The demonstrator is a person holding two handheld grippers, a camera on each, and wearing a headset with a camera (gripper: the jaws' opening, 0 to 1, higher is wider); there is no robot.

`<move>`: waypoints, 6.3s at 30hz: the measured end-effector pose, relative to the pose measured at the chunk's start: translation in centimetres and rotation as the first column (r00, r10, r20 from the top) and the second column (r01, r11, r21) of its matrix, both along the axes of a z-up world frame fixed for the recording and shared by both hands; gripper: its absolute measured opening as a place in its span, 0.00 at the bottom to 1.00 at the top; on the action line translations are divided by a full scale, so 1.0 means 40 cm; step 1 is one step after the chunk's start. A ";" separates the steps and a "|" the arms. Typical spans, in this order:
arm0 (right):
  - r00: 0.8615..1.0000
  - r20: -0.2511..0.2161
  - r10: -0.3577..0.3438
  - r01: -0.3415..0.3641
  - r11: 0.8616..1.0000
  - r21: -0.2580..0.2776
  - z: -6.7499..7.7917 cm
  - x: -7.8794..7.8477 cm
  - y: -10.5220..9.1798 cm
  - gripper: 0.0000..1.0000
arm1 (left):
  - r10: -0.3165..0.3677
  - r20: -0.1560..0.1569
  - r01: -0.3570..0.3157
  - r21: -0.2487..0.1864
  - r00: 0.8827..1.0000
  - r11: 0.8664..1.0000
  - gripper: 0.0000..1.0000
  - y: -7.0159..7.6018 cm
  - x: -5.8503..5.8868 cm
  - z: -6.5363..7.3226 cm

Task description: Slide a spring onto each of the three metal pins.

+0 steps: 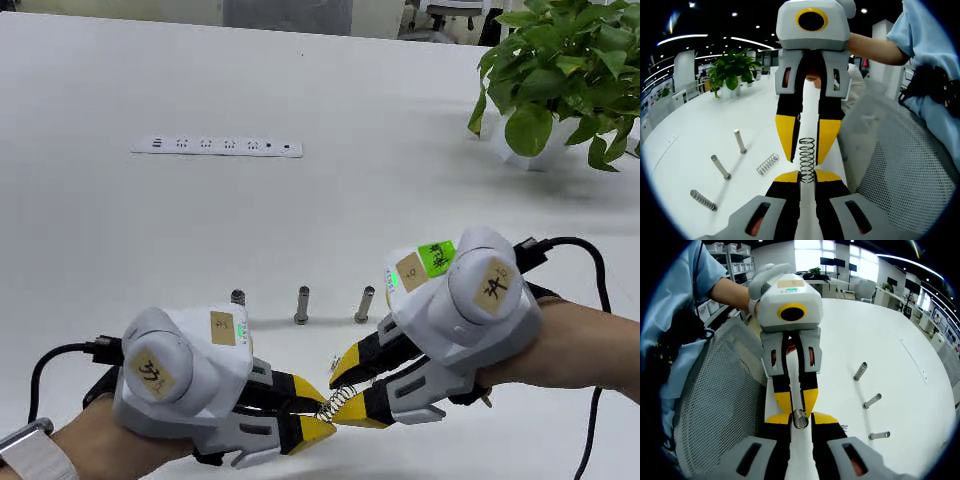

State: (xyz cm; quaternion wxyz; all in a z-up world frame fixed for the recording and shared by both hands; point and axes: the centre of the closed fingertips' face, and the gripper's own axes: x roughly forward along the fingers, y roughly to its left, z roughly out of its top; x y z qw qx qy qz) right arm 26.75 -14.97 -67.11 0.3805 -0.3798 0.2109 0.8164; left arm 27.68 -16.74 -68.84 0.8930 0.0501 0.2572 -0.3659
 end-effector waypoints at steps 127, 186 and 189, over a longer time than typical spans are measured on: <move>0.856 0.365 0.367 -0.291 0.925 -0.246 -0.010 0.222 0.253 0.12 | 0.632 0.018 -0.630 -0.056 0.775 0.775 0.96 0.285 -0.041 -0.022; 0.797 0.394 0.458 -0.324 0.874 -0.362 -0.144 0.222 0.256 0.13 | 0.633 -0.017 -0.633 -0.053 0.774 0.773 0.92 0.288 -0.065 -0.041; 0.796 0.396 0.457 -0.321 0.874 -0.364 -0.146 0.223 0.259 0.13 | 0.632 -0.020 -0.633 -0.052 0.774 0.773 0.92 0.289 -0.067 -0.043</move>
